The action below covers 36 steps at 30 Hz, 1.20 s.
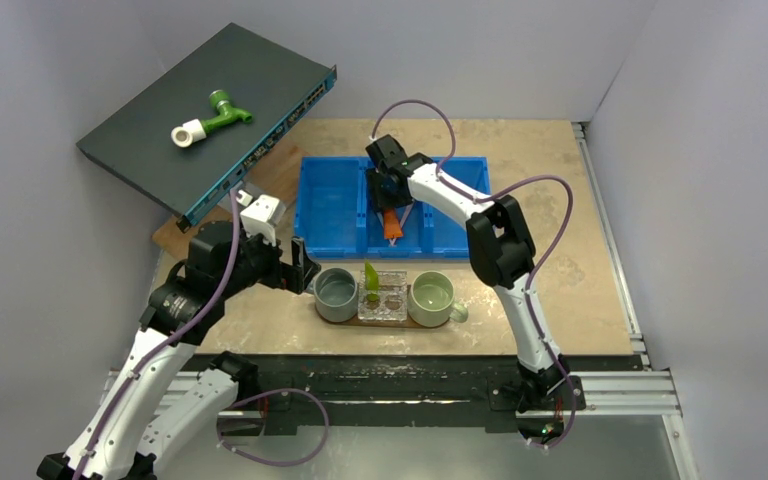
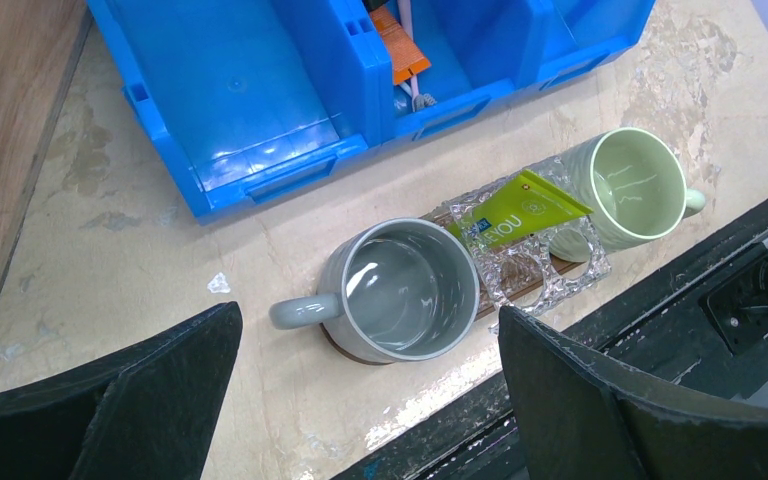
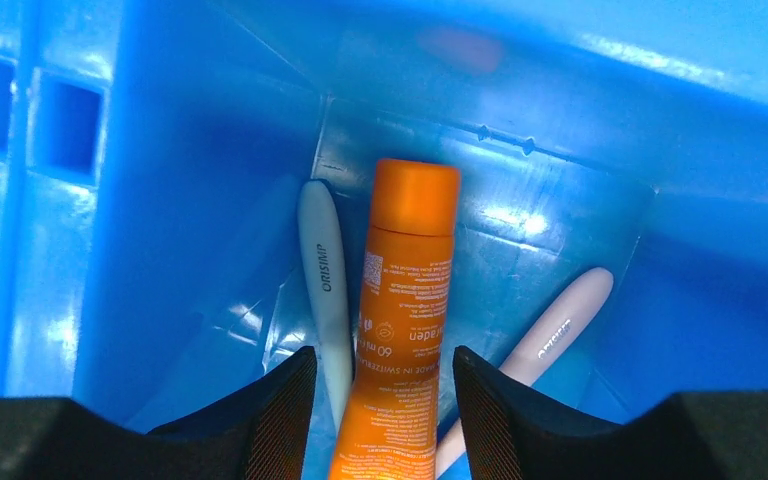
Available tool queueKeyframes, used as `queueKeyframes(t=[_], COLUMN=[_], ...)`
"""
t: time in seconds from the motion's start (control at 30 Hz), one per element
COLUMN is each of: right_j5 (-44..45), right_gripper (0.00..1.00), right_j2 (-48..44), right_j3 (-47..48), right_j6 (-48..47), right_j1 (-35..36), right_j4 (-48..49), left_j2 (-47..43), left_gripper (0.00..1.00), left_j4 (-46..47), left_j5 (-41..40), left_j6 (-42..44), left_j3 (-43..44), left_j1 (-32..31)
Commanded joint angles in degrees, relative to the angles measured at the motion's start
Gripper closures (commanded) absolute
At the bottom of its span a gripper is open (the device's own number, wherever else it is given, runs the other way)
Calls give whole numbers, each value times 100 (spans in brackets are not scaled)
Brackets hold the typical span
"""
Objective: Prepare toiletry sets of a toothbrush and toothpaste on the tray
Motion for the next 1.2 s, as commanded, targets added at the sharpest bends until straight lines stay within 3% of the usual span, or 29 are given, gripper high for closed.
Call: queueKeyframes(t=[0.0,0.63,0.87,1.17], right_j5=[178,247,162,221], right_gripper=[46,58,79,83], right_j2=[-23,-62,-160,-756], right_j3=[81,-468,-601,-549], right_j6=[79,88,53,19], right_j1=[-31,-63,-67,-63], right_j4=[249,414,415,383], left_j2=[2,48,71,73], left_gripper=[0,0,0,0], left_j4=[194,190,196,194], left_j5=[-20,-11,-3,-2], left_j6=[77,79,71,62], left_j3=[28,48,46,46], left_j1=[17,17,17,17])
